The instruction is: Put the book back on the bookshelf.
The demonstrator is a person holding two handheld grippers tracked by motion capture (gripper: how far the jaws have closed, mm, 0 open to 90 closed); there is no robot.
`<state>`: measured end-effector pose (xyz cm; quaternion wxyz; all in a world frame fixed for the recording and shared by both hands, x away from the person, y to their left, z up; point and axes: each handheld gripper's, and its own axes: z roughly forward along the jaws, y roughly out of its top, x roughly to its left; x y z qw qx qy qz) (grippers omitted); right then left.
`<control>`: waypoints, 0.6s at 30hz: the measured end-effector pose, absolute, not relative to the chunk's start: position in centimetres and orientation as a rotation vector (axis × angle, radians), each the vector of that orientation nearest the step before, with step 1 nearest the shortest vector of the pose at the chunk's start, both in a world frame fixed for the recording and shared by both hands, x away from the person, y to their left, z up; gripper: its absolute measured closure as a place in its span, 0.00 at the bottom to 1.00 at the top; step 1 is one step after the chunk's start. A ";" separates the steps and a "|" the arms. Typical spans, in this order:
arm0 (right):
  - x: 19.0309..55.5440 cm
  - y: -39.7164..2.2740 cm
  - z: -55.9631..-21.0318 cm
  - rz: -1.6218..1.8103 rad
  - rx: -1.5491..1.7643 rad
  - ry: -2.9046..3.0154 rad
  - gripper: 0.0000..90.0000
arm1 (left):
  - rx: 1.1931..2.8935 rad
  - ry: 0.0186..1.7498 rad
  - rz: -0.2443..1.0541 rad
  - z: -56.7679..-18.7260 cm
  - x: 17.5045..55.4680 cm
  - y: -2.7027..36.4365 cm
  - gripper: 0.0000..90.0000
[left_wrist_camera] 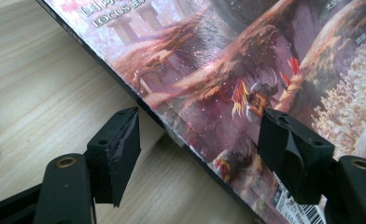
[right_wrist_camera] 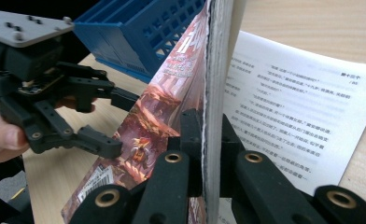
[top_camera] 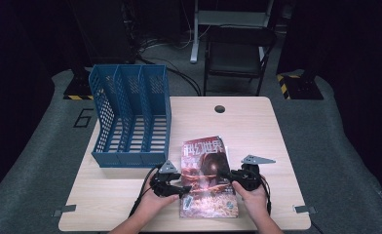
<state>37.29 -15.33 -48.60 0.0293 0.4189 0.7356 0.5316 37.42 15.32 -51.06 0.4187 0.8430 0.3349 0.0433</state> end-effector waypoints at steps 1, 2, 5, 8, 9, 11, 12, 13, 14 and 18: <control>37.1 -15.3 -48.5 1.646 1.286 2.264 0.96 | 2.106 0.837 0.106 -51.1 37.5 15.3 0.33; 37.0 -15.3 -48.4 1.654 1.281 2.261 0.96 | 2.102 0.832 0.092 -51.0 37.6 15.3 0.34; 36.7 -15.3 -48.2 1.675 1.262 2.253 0.96 | 2.088 0.827 0.064 -51.0 37.8 15.0 0.35; 36.4 -15.3 -48.1 1.688 1.251 2.243 0.96 | 2.098 0.817 0.026 -51.0 38.1 14.8 0.34; 36.3 -15.4 -48.0 1.691 1.240 2.243 0.96 | 2.085 0.824 0.025 -51.1 38.2 14.7 0.35; 36.3 -15.4 -48.0 1.696 1.241 2.241 0.96 | 2.072 0.829 0.007 -51.1 38.5 14.6 0.35; 36.3 -15.4 -48.0 1.698 1.237 2.239 0.96 | 2.061 0.835 -0.016 -51.1 38.6 14.5 0.35; 36.1 -15.4 -47.9 1.702 1.236 2.235 0.96 | 2.057 0.836 -0.025 -51.1 38.7 14.5 0.35; 36.1 -15.5 -47.9 1.707 1.222 2.233 0.96 | 2.050 0.836 -0.035 -51.1 38.8 14.4 0.35; 35.9 -15.5 -47.7 1.708 1.216 2.229 0.96 | 2.037 0.830 -0.073 -51.3 39.3 14.1 0.33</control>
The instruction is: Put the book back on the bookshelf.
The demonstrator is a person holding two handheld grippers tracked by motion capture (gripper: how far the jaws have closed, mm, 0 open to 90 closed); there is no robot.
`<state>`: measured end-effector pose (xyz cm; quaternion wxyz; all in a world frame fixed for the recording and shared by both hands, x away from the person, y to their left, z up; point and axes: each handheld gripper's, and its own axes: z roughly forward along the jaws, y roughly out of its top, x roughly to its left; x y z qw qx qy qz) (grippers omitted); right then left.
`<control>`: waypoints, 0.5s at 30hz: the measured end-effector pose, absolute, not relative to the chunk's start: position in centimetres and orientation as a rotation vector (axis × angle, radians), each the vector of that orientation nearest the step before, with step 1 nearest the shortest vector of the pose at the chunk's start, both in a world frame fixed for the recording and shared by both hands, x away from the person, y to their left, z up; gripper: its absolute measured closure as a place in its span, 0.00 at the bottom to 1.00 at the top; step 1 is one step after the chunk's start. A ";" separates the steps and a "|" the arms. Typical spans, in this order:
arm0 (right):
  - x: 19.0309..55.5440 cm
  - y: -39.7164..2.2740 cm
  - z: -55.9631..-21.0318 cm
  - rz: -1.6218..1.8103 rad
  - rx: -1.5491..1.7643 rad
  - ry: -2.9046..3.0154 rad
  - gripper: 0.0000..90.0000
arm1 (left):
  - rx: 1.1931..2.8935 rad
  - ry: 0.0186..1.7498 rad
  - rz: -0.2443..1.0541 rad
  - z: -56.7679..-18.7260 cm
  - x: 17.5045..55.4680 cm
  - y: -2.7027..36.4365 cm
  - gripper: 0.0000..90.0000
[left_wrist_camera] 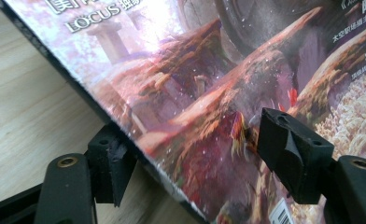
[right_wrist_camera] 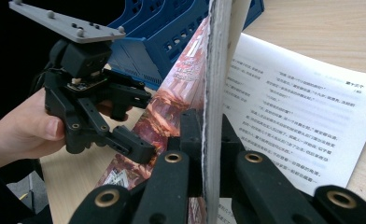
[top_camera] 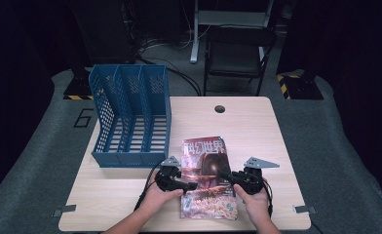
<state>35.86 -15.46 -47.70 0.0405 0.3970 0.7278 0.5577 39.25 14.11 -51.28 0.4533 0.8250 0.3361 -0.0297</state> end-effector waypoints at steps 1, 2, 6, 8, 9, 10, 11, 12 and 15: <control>35.7 -15.5 -47.6 1.712 1.215 2.226 0.96 | 2.032 0.825 -0.078 -51.4 39.3 14.0 0.32; 35.7 -15.5 -47.6 1.715 1.209 2.232 0.96 | 2.028 0.824 -0.089 -51.4 39.3 13.9 0.31; 35.6 -15.4 -47.5 1.720 1.207 2.224 0.96 | 2.055 0.779 -0.116 -51.6 39.2 13.0 0.28; 35.6 -15.4 -47.5 1.724 1.196 2.223 0.96 | 2.066 0.776 -0.107 -51.7 39.2 12.8 0.26; 35.6 -15.4 -47.5 1.720 1.197 2.223 0.96 | 2.062 0.782 -0.112 -51.7 39.3 12.8 0.25; 35.6 -15.5 -47.5 1.722 1.193 2.224 0.96 | 2.051 0.794 -0.118 -51.7 39.2 12.7 0.26; 35.6 -15.6 -47.5 1.721 1.195 2.226 0.96 | 2.046 0.793 -0.119 -51.6 39.3 12.9 0.28; 35.6 -15.6 -47.5 1.727 1.207 2.219 0.96 | 2.032 0.804 -0.122 -51.5 39.3 13.0 0.31; 35.6 -15.7 -47.5 1.727 1.193 2.218 0.96 | 2.013 0.819 -0.133 -51.1 39.3 13.5 0.40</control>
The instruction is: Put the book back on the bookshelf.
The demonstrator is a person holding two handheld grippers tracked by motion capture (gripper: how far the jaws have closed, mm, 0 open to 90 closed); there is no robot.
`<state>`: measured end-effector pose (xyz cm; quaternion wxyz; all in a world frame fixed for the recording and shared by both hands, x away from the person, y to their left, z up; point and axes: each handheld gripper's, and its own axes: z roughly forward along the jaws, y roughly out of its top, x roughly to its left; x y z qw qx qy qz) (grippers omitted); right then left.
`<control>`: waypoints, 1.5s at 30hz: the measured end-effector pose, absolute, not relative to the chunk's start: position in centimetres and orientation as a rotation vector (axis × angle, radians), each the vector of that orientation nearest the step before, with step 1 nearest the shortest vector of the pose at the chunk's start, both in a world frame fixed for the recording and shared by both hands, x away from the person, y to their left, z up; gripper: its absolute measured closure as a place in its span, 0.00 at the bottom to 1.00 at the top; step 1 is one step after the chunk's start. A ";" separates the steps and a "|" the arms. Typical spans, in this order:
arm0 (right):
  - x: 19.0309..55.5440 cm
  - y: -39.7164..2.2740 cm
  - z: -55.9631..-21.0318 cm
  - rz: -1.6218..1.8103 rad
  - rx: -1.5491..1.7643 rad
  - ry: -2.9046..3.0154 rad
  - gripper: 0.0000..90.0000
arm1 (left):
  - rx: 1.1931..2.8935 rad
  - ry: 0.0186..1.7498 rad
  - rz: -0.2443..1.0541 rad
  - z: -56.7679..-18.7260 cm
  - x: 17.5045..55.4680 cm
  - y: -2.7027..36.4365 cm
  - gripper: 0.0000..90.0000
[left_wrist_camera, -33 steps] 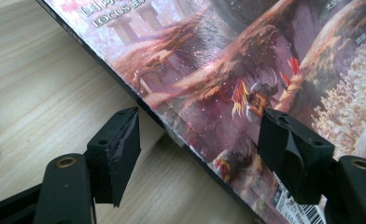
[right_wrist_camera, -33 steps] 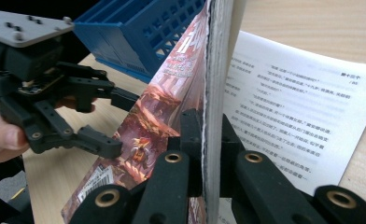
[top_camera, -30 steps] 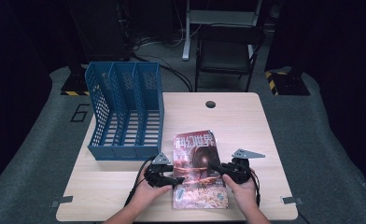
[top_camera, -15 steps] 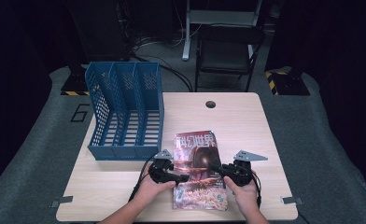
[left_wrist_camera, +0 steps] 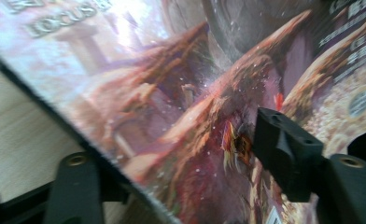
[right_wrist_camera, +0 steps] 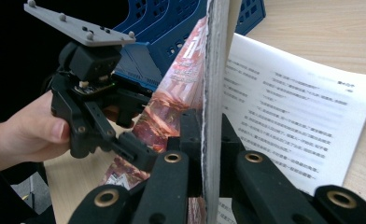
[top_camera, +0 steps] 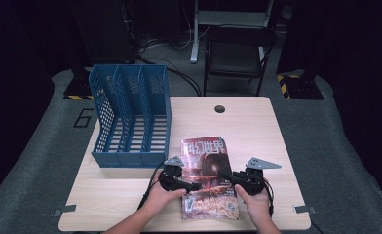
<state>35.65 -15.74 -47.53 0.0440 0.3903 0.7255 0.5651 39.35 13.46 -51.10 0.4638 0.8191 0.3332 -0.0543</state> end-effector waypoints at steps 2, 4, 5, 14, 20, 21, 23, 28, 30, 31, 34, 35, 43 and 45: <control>35.7 -15.8 -47.5 1.725 1.204 2.219 0.96 | 2.007 0.823 -0.133 -51.0 39.4 13.6 0.46; 35.7 -15.7 -47.6 1.703 1.197 2.224 0.95 | 1.997 0.833 -0.130 -50.8 39.3 13.8 0.50; 35.7 -15.7 -47.6 1.703 1.197 2.224 0.95 | 1.997 0.833 -0.130 -50.8 39.3 13.8 0.52; 35.9 -15.9 -47.5 1.685 1.210 2.233 0.94 | 1.975 0.823 -0.111 -49.1 38.6 14.3 0.73; 36.1 -15.9 -47.6 1.685 1.204 2.239 0.92 | 1.964 0.823 -0.126 -48.6 38.5 14.8 0.78; 36.2 -15.9 -47.6 1.681 1.218 2.246 0.92 | 1.965 0.819 -0.133 -48.4 38.5 14.9 0.79; 36.4 -16.0 -47.8 1.681 1.238 2.270 0.90 | 1.969 0.809 -0.124 -48.0 38.4 15.2 0.83; 37.1 -16.3 -48.4 1.691 1.274 2.334 0.88 | 1.980 0.796 -0.115 -47.5 38.2 15.5 0.86; 37.3 -16.4 -48.5 1.704 1.268 2.350 0.87 | 1.974 0.802 -0.121 -47.4 38.1 15.6 0.87; 37.4 -16.4 -48.5 1.707 1.264 2.360 0.87 | 1.972 0.801 -0.114 -47.3 38.1 15.6 0.87; 37.5 -16.4 -48.4 1.712 1.272 2.377 0.86 | 1.967 0.798 -0.110 -47.0 38.0 15.9 0.89; 37.5 -16.4 -48.4 1.712 1.281 2.378 0.85 | 1.963 0.800 -0.102 -46.9 38.0 15.9 0.89; 37.3 -16.1 -47.1 1.710 1.277 2.371 0.91 | 1.981 0.751 -0.018 -45.5 37.4 16.1 0.90; 37.1 -15.9 -46.5 1.719 1.247 2.348 0.93 | 1.976 0.734 0.004 -45.0 37.4 16.3 0.91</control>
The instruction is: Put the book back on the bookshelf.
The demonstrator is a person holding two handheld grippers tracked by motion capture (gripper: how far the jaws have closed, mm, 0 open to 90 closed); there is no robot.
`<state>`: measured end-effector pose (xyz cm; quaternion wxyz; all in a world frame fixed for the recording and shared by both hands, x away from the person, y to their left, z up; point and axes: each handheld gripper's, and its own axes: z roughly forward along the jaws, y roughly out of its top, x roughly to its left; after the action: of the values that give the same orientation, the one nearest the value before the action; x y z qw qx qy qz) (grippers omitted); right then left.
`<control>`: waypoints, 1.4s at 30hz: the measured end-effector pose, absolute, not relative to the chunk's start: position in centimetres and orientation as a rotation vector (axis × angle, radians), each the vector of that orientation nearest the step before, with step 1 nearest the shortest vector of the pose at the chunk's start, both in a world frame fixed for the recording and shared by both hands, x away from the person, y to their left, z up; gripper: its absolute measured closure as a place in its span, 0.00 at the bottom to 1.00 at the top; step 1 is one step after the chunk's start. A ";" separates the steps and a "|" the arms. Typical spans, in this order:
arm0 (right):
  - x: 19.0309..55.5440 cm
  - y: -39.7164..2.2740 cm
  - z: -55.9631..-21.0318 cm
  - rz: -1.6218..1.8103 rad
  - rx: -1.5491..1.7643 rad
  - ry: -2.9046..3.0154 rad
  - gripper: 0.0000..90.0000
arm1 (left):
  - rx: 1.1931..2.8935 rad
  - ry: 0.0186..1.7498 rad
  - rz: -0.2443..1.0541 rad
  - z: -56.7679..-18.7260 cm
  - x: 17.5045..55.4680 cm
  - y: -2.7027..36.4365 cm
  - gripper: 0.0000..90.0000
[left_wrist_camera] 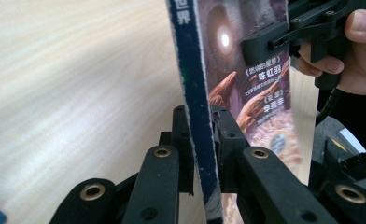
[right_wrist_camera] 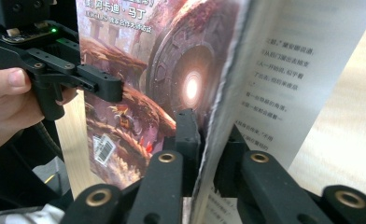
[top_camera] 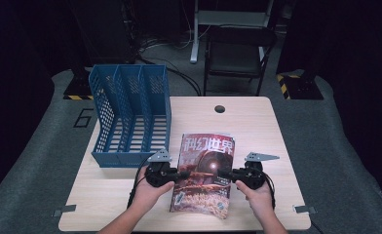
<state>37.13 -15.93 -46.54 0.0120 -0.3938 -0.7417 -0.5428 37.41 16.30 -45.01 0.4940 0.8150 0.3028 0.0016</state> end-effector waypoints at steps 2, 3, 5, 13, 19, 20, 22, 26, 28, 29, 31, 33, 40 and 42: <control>37.0 -15.8 -46.2 -1.706 -1.230 -2.317 0.94 | 1.959 0.736 0.028 -44.5 37.3 16.3 0.91; 36.8 -15.7 -45.6 -1.745 -1.223 -2.334 0.95 | 1.962 0.724 0.057 -44.3 37.3 16.4 0.92; 36.7 -15.7 -45.3 -1.755 -1.222 -2.355 0.95 | 1.959 0.715 0.083 -43.8 37.1 16.3 0.93; 35.5 -15.3 -42.7 -1.891 -1.205 -2.477 0.96 | 1.929 0.683 0.149 -42.6 36.8 16.3 0.93; 35.5 -15.0 -42.3 -1.913 -1.185 -2.535 0.96 | 1.910 0.706 0.183 -42.9 36.7 16.1 0.93; 35.7 -14.9 -42.8 -1.895 -1.174 -2.541 0.95 | 1.930 0.707 0.181 -43.3 36.7 16.3 0.93; 35.8 -14.8 -43.1 -1.890 -1.164 -2.548 0.95 | 1.926 0.722 0.192 -43.9 36.6 16.3 0.93; 36.1 -14.7 -43.8 -1.887 -1.160 -2.538 0.92 | 1.911 0.736 0.212 -44.4 36.5 16.3 0.93; 36.2 -14.9 -43.9 -1.883 -1.147 -2.525 0.82 | 1.915 0.727 0.212 -44.4 36.3 16.4 0.93; 36.2 -14.9 -43.9 -1.883 -1.147 -2.525 0.82 | 1.915 0.720 0.225 -44.5 36.3 16.3 0.93; 36.4 -15.0 -44.3 -1.849 -1.149 -2.499 0.78 | 1.912 0.713 0.234 -44.5 36.1 16.3 0.93; 36.4 -15.0 -45.1 -1.787 -1.154 -2.500 0.77 | 1.914 0.704 0.239 -44.5 36.0 16.4 0.93; 36.6 -14.4 -47.2 -1.589 -1.130 -2.525 0.76 | 1.902 0.694 0.245 -44.7 35.7 16.5 0.93; 36.8 -14.3 -47.7 -1.532 -1.118 -2.518 0.76 | 1.902 0.690 0.244 -44.7 35.6 16.5 0.93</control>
<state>36.77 -14.33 -47.73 -0.0054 -0.3546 -0.7989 -0.4859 35.62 16.52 -44.66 0.5244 0.7947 0.2882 0.1019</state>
